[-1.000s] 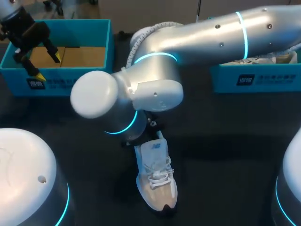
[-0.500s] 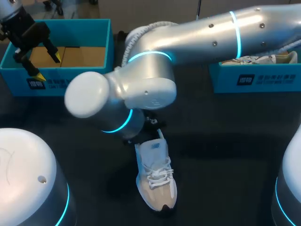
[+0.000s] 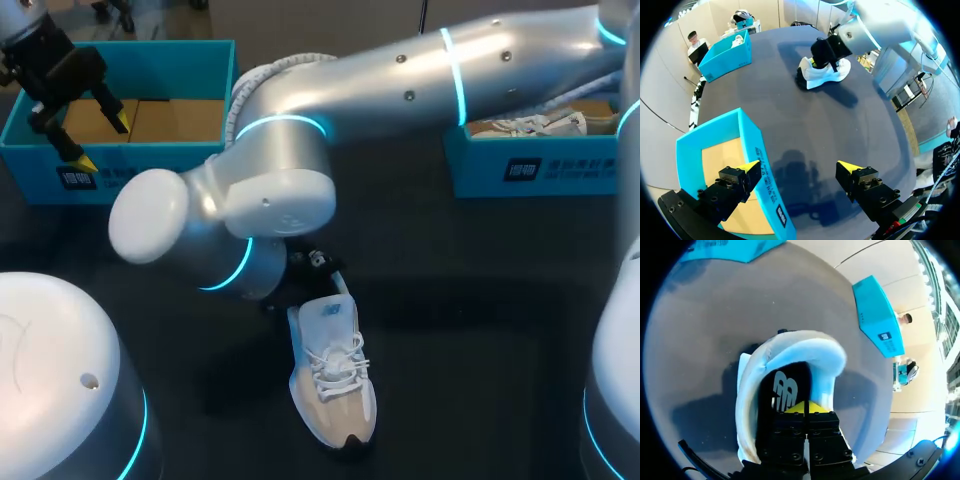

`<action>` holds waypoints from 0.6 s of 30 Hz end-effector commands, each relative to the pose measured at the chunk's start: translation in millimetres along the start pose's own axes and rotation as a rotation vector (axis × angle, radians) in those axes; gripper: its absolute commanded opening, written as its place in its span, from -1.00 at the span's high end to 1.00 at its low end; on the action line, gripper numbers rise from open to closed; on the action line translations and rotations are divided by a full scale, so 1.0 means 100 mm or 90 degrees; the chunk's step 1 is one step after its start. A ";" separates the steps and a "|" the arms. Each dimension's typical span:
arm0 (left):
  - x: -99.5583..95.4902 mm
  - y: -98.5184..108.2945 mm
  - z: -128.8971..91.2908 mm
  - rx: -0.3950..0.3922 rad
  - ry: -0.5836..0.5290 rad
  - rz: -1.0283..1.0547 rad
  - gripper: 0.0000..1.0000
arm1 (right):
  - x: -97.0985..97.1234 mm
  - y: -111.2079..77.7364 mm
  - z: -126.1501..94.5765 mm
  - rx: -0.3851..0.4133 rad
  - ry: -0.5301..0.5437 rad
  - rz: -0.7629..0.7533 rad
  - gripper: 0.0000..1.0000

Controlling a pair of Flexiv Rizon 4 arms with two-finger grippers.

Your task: Take the shoe out of the shoebox, open the shoe tongue, remove and reinsert the insole, then place the shoe into the shoebox

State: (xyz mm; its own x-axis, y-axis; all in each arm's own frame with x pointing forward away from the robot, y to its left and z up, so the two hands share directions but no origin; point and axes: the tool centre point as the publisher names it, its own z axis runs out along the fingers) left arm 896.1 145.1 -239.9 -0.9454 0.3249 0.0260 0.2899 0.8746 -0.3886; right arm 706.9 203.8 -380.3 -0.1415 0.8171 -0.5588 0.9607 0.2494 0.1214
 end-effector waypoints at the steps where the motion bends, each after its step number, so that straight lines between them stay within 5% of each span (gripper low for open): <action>1: 0.01 0.00 0.00 -0.002 -0.001 0.001 -1.00 | 0.12 -0.02 0.12 0.013 -0.023 0.011 1.00; 8: 0.01 0.00 0.00 -0.002 -0.001 0.001 -1.00 | 0.21 -0.03 0.21 0.034 0.044 -0.001 1.00; 12: 0.01 0.00 0.00 -0.002 -0.001 0.001 -1.00 | 0.23 -0.05 0.13 0.004 0.110 -0.004 1.00; 18: 0.01 0.00 0.00 -0.002 -0.001 0.001 -1.00 | 0.04 -0.05 -0.11 -0.033 0.095 0.025 1.00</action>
State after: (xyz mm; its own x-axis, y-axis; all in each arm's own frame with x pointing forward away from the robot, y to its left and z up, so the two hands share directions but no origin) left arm 896.1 145.0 -239.9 -0.9454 0.3250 0.0259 0.2900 0.8746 -0.3886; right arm 705.7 220.8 -393.8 -0.1574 0.8740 -0.4598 0.9594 0.2457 0.1386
